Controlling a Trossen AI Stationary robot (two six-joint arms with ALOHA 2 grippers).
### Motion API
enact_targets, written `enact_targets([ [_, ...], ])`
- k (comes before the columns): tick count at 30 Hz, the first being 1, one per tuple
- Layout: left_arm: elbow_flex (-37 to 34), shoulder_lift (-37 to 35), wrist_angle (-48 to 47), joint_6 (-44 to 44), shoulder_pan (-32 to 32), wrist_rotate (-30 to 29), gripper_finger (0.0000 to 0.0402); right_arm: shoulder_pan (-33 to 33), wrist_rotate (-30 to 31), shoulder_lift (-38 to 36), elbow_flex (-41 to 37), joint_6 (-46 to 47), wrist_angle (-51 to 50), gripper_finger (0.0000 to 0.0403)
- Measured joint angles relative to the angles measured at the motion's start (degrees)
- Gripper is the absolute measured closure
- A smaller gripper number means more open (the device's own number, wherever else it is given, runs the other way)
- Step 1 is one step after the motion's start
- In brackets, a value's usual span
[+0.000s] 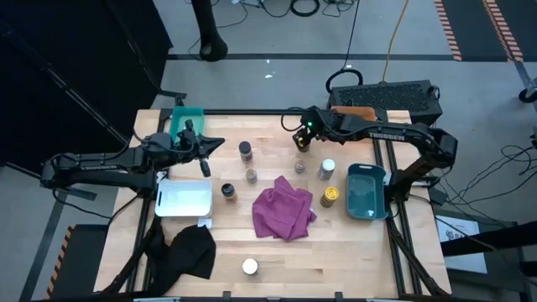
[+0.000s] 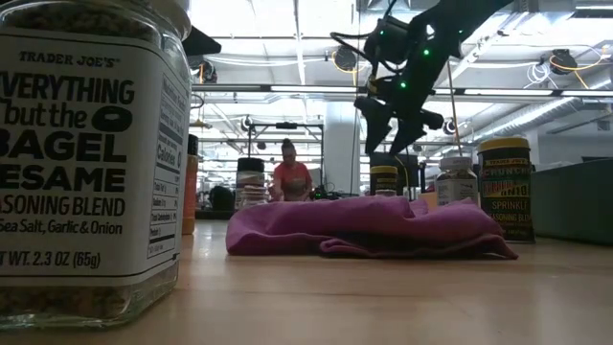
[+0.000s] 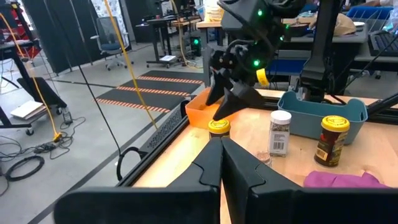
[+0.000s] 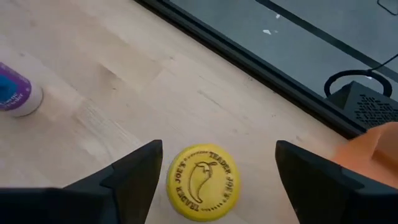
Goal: Sort spices by type
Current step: Put the top yellow seasoning bottle into the blue bin
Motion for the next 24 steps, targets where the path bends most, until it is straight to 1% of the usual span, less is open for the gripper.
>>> enact_targets([
  [11,0.0,0.0,-0.24,0.0,-0.02,0.02,0.0394,0.0,-0.06,6.41,-0.02,-0.02,-0.02,0.0109],
  [16,0.0,0.0,-0.4,0.0,0.0,0.02,0.0394,-0.03,-0.51,7.39,-0.01,0.41,-0.33,0.0116],
  [19,0.0,0.0,-0.41,0.0,0.0,0.02,0.0394,-0.03,-1.42,7.25,-0.02,1.59,-0.76,0.0138],
  [23,0.0,0.0,-0.45,0.0,0.0,0.02,0.0394,0.0,-1.31,7.09,0.0,2.8,-2.15,0.0198],
  [24,0.0,0.0,-0.45,0.0,0.0,0.02,0.0394,-0.03,-1.33,7.06,0.0,2.75,-2.32,0.0206],
])
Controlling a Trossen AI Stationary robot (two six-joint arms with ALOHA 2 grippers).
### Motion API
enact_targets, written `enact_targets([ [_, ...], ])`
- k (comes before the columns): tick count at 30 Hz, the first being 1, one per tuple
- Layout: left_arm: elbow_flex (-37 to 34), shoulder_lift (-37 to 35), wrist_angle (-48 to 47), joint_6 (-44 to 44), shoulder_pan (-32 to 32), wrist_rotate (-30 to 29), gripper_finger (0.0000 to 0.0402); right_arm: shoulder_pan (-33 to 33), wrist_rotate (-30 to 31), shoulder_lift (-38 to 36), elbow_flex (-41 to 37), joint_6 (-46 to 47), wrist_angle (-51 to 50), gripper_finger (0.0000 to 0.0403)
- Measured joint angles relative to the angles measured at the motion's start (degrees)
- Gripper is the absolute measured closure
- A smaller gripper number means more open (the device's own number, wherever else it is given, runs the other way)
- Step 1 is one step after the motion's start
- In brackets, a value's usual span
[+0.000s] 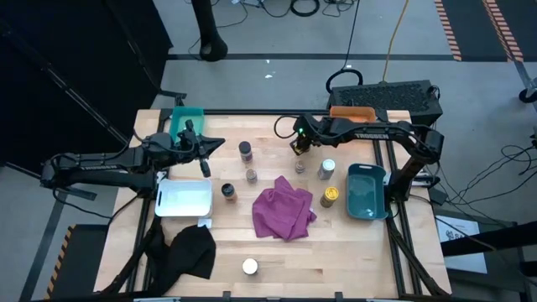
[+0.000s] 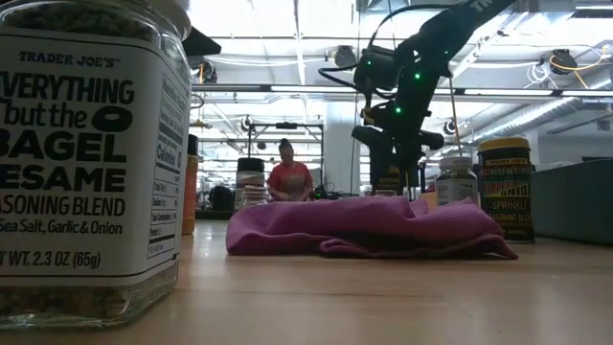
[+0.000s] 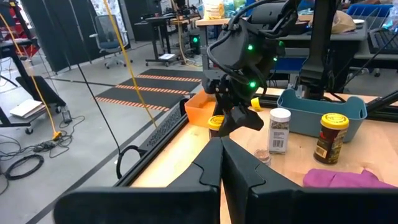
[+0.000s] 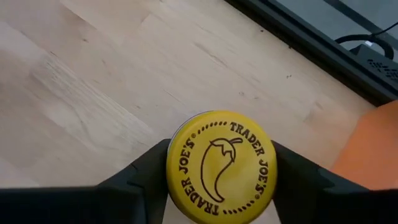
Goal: Sort spices by type
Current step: Put the top yellow seasoning bottle into the blue bin
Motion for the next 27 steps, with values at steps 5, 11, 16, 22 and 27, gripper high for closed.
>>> enact_targets([
  [5,0.0,0.0,-0.02,0.0,0.0,0.0,0.0394,0.0,-0.09,-1.02,-0.04,-2.2,0.37,0.0207],
  [11,0.0,0.0,-0.02,0.0,0.0,0.0,0.0394,1.56,0.38,-10.44,4.61,-4.57,-6.26,0.0207],
  [16,0.0,0.0,-0.67,-0.02,0.0,0.0,0.0394,7.56,-2.35,-20.52,5.53,-2.38,-20.65,0.0207],
  [22,0.0,0.02,-2.26,-0.17,-0.02,0.0,0.0394,15.97,-1.15,-29.4,5.6,20.78,-41.74,0.0207],
  [27,0.0,0.02,-3.03,-1.55,-0.07,0.0,0.0394,22.69,1.11,-32.17,5.59,37.82,-56.41,0.0207],
])
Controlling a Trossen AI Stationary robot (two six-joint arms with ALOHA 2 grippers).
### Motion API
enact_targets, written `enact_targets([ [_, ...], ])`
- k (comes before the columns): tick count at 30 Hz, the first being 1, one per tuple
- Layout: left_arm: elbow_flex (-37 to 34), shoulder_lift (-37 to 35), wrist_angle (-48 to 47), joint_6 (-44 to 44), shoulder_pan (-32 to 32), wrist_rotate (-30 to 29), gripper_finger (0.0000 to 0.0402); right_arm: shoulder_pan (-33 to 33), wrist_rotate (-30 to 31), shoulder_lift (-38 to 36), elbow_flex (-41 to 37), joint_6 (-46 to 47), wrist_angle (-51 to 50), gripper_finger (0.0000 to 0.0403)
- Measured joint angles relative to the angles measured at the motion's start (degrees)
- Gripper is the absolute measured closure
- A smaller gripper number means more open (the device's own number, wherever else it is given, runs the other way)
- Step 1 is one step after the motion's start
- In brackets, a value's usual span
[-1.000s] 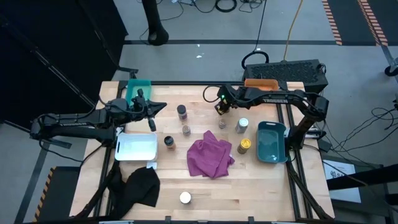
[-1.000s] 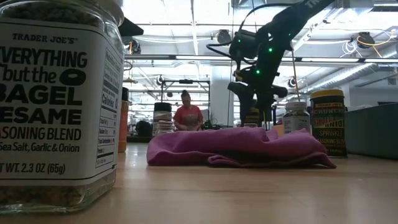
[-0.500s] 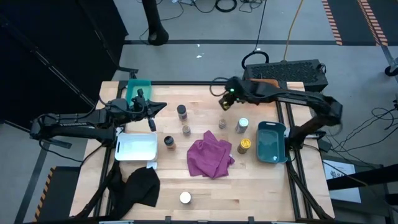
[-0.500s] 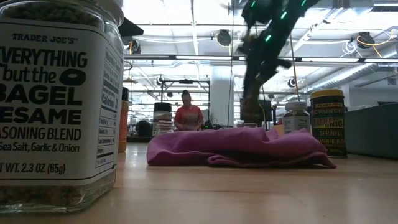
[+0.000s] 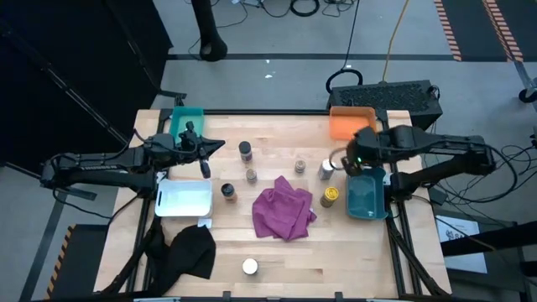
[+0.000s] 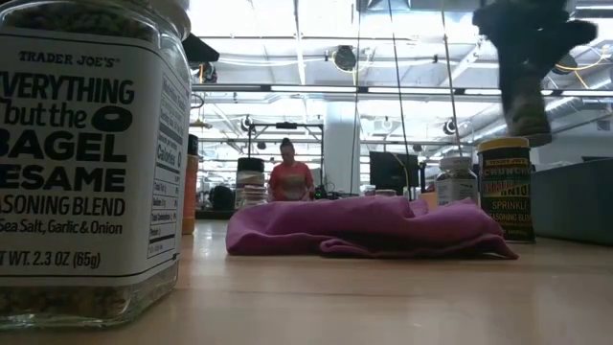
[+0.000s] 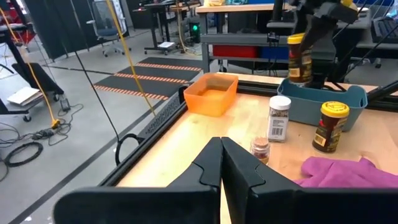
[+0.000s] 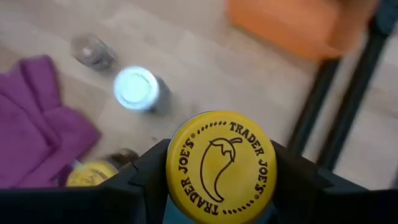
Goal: Sort spices by type
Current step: Put the top yellow seasoning bottle into the blue bin
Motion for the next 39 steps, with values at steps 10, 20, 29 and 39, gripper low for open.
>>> enact_targets([
  [10,0.02,-0.02,-1.4,-0.02,0.0,0.0,0.0394,4.54,-4.42,-0.72,-14.92,8.07,2.01,0.0207],
  [20,0.02,0.01,-0.95,0.2,0.0,-0.04,0.0394,4.66,1.92,-2.45,-28.12,7.43,18.18,0.0207],
  [29,0.01,0.01,-1.55,0.22,0.0,-0.07,0.0394,7.81,5.12,-2.29,-28.71,8.91,19.95,0.0207],
  [39,0.01,0.01,-1.52,0.03,0.0,-0.12,0.0394,8.12,1.95,-2.72,-28.37,9.44,18.73,0.0088],
])
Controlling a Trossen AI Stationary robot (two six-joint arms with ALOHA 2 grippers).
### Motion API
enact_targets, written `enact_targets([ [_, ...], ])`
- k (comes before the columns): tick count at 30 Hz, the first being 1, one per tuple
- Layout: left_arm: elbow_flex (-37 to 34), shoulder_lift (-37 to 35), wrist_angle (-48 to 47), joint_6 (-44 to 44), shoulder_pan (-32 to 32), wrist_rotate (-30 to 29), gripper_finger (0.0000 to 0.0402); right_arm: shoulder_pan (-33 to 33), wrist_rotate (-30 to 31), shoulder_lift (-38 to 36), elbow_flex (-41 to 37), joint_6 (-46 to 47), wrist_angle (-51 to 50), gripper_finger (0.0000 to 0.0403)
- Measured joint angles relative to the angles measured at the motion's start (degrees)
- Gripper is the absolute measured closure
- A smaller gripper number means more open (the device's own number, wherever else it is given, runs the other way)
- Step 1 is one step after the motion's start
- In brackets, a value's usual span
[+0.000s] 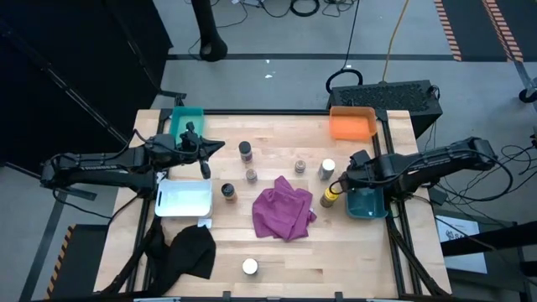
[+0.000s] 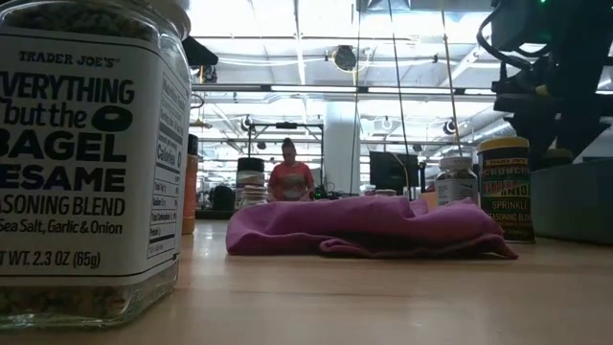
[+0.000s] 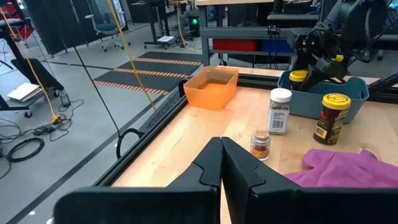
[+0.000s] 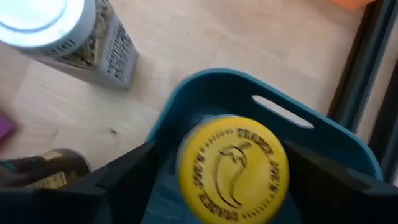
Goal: Sort spices by type
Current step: Put the top yellow seasoning bottle into the blue bin, then adjust the blue bin
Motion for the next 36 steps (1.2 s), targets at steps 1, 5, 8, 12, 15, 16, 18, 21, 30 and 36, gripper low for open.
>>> enact_targets([
  [1,-0.01,0.0,0.01,-0.01,0.0,-0.04,0.0394,0.0,-0.1,-0.13,0.67,0.22,-0.92,0.0088],
  [5,-0.01,0.0,0.15,0.01,0.0,-0.14,0.0394,0.0,0.93,-0.22,5.84,0.74,-5.93,0.01],
  [8,-0.01,0.0,0.55,0.06,0.0,-0.16,0.0394,-0.02,3.34,-0.24,10.79,0.78,-8.79,0.0117],
  [12,0.01,0.0,0.83,0.23,0.02,-0.14,0.0394,-1.65,2.65,0.39,15.69,0.69,-9.66,0.0166],
  [15,-0.01,0.0,0.9,0.38,0.01,-0.15,0.0394,-2.96,-0.14,2.18,16.84,-1.16,-8.29,0.0246],
  [16,0.01,0.0,1.04,0.46,0.02,-0.15,0.0394,-3.4,-1.2,2.79,17.04,-2.91,-6.71,0.0281],
  [18,-0.01,-0.01,1.31,0.74,0.02,-0.14,0.0394,-4.18,-3.46,4.19,17.12,-5.98,-3.29,0.0353],
  [21,-0.01,0.0,1.5,1.48,0.0,-0.14,0.0394,-4.67,-8.51,6.7,17.12,-8.94,-0.39,0.0389],
  [30,-0.01,0.0,1.47,1.54,0.0,-0.14,0.0394,-3.76,-19.39,13.54,17.12,-6.6,-8.18,0.0402],
  [36,-0.01,0.0,0.37,1.54,0.02,-0.14,0.0394,-3.69,-17.56,16.49,17.12,-6.53,-8.58,0.0402],
])
